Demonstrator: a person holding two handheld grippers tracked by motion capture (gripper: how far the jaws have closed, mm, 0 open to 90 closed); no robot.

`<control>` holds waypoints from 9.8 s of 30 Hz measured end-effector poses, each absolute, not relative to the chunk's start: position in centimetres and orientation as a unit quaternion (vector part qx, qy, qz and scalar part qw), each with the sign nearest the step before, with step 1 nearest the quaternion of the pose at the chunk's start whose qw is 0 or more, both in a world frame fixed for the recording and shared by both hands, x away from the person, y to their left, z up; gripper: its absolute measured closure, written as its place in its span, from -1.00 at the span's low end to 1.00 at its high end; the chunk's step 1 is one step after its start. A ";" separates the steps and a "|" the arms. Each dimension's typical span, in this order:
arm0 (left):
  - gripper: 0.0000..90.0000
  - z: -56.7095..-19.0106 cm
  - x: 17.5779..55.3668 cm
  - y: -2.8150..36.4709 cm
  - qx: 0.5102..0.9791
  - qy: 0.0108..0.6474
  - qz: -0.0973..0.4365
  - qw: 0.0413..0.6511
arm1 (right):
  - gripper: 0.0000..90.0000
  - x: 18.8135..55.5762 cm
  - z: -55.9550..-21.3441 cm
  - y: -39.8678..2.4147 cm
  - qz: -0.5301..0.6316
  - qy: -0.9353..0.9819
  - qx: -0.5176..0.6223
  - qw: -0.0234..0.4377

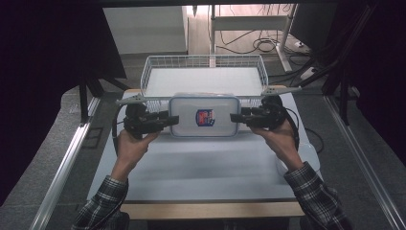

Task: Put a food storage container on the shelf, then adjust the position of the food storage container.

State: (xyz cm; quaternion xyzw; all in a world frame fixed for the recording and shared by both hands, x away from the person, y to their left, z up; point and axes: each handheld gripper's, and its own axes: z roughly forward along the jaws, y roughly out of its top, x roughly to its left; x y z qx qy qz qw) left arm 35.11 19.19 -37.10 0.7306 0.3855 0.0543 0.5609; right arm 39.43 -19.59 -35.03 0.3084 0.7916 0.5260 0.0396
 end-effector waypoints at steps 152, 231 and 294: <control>-0.71 -33.3 42.1 18.4 0.728 0.393 0.161 0.538 | -0.48 46.4 -30.1 -17.5 0.522 0.773 0.330 0.146; -0.98 -50.2 24.8 15.6 0.819 0.318 0.216 0.426 | -0.95 29.9 -46.4 -21.0 0.469 0.827 0.284 0.127; -0.95 -51.5 25.5 16.8 0.813 0.353 0.194 0.421 | 0.99 32.6 -46.0 -41.3 0.320 0.739 0.535 0.258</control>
